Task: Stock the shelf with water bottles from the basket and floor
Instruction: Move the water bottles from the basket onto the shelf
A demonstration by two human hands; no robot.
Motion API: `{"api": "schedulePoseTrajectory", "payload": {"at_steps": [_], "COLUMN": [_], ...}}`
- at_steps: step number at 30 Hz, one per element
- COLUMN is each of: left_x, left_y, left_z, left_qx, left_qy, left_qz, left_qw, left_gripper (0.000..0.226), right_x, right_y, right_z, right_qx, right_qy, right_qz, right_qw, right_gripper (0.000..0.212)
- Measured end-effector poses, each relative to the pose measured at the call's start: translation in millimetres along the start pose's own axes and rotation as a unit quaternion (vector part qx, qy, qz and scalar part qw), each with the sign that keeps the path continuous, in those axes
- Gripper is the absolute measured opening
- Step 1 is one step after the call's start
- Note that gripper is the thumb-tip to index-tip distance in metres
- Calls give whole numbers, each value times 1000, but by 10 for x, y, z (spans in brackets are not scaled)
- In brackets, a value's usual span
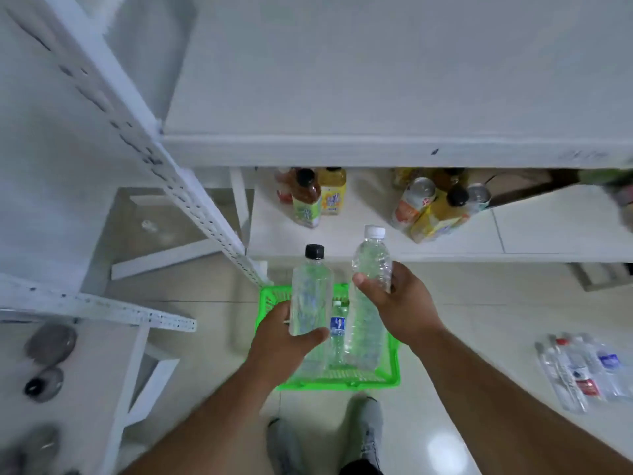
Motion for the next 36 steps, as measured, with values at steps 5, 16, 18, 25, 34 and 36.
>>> {"api": "schedulePoseTrajectory", "payload": {"at_steps": [5, 16, 18, 25, 34, 36], "left_x": [743, 1764, 1924, 2284, 2596, 2667], "left_y": [959, 2373, 2547, 2798, 2548, 2392], "left_z": [-489, -721, -691, -705, -874, -945], "left_qx": [18, 121, 139, 192, 194, 190], "left_qy": [17, 42, 40, 40, 53, 60], "left_qz": [59, 177, 198, 215, 209, 210], "left_qw": [998, 976, 970, 957, 957, 957], "left_gripper": [39, 41, 40, 46, 55, 56], "right_x": [-1037, -2233, -2353, -2651, -2993, -3096], "right_y": [871, 1892, 2014, 2201, 1869, 1740], "right_z": [-641, -1643, -1795, -2128, -2168, -2132], "right_qx": [20, 60, 54, 30, 26, 27], "right_qy": [-30, -53, -42, -25, -36, -34], "right_qz": [-84, -238, -258, -300, -300, -297], "right_qw": [996, 968, 964, 953, 953, 954], "right_gripper": [32, 46, 44, 38, 37, 39]}}
Point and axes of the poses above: each hand's wrist, its own y-axis away from the middle knuckle, its own z-axis out of the palm, x = y × z, the point moved 1 cm from there along -y, towards the middle knuckle, and after that the axes turned 2 degrees about -x, right-handed, at the moved point
